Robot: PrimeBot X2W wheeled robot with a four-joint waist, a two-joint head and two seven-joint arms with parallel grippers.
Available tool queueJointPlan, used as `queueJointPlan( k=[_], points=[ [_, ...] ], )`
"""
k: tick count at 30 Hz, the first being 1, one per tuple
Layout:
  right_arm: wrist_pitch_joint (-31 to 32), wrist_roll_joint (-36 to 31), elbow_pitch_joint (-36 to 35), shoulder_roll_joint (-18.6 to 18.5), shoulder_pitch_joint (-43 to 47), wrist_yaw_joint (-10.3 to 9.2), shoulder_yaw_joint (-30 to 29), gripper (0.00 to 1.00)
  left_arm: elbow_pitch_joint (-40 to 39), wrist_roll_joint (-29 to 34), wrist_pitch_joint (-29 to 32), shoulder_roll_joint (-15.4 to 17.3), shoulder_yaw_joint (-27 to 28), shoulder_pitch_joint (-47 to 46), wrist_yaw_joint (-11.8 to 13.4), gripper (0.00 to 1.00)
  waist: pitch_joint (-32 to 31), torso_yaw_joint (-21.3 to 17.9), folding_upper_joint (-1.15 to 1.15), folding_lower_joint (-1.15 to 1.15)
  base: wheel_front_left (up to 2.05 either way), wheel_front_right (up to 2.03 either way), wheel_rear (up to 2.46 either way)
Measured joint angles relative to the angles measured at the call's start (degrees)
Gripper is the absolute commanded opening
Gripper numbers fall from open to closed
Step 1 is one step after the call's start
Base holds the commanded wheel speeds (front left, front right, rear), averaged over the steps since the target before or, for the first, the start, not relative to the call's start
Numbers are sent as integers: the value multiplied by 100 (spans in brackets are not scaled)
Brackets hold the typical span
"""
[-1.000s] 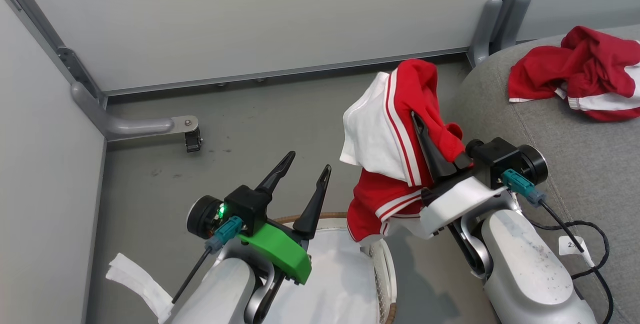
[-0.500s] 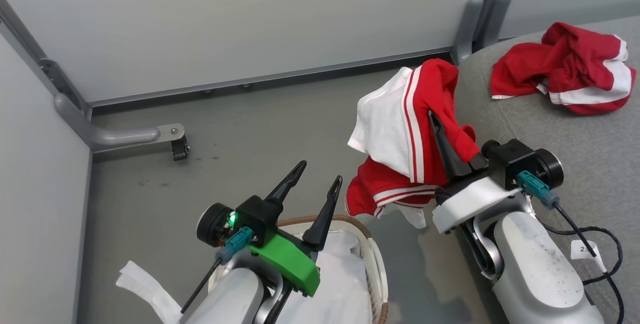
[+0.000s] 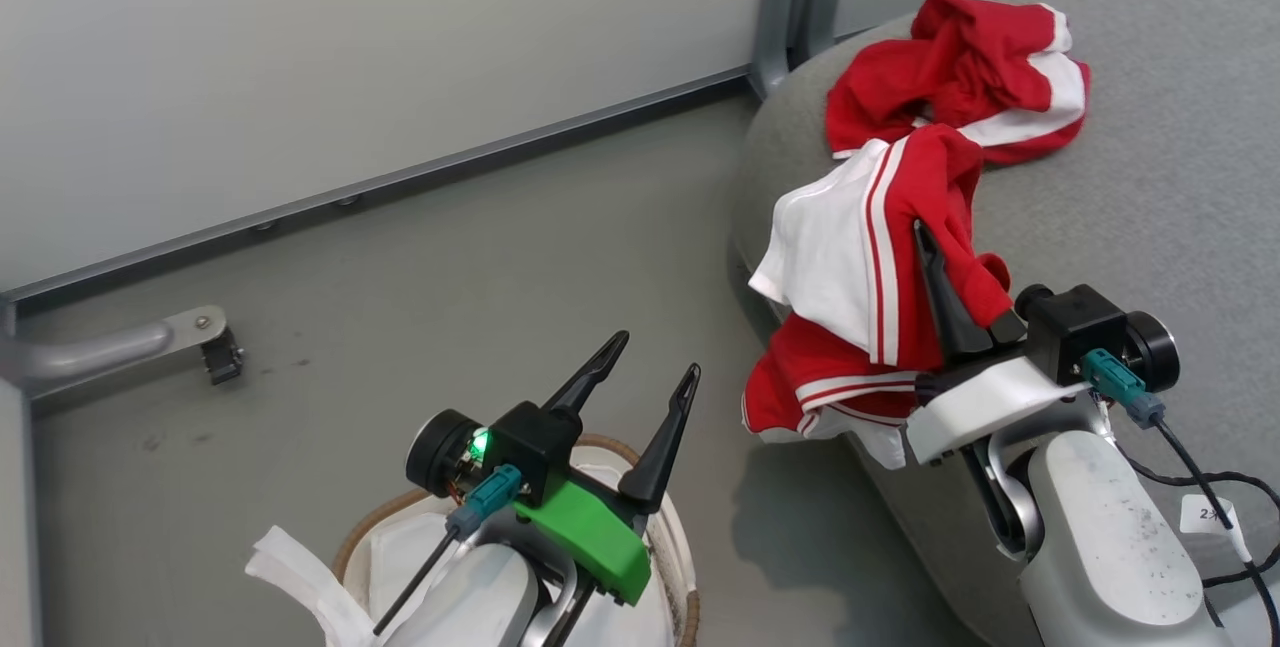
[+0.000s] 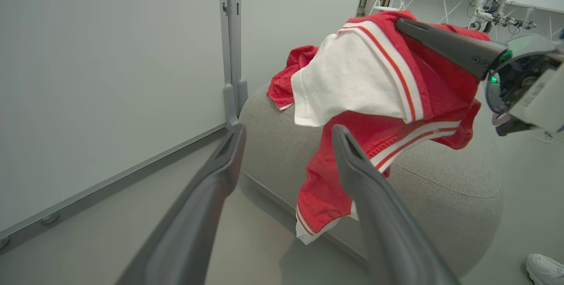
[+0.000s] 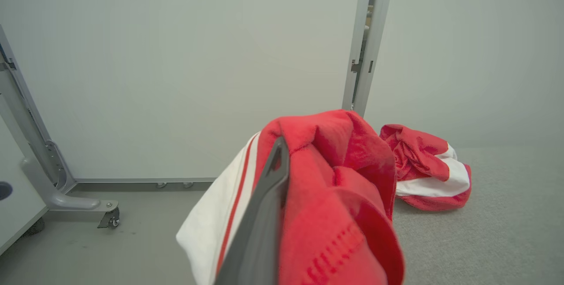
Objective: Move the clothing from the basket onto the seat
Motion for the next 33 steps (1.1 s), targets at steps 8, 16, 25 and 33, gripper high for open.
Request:
queueJointPlan(
  k=[8,16,25,33],
  points=[
    [-1,30,-70,0,71,0,-201,0,19,15,-1,37,-156,-139,0,100,212,-640,0,0,0,0,0],
    [0,178,-178,-1,98,0,-491,0,9,63,-1,83,-334,-250,0,100,562,-906,0,0,0,0,0],
    [-1,-191,-226,-1,-675,0,-950,0,-7,87,0,229,-387,-524,0,100,969,-809,0,0,0,0,0],
    [0,-513,196,-735,-2490,0,-1745,0,-2,166,-1,312,-470,-889,0,100,1518,-548,0,0,0,0,0]
  ],
)
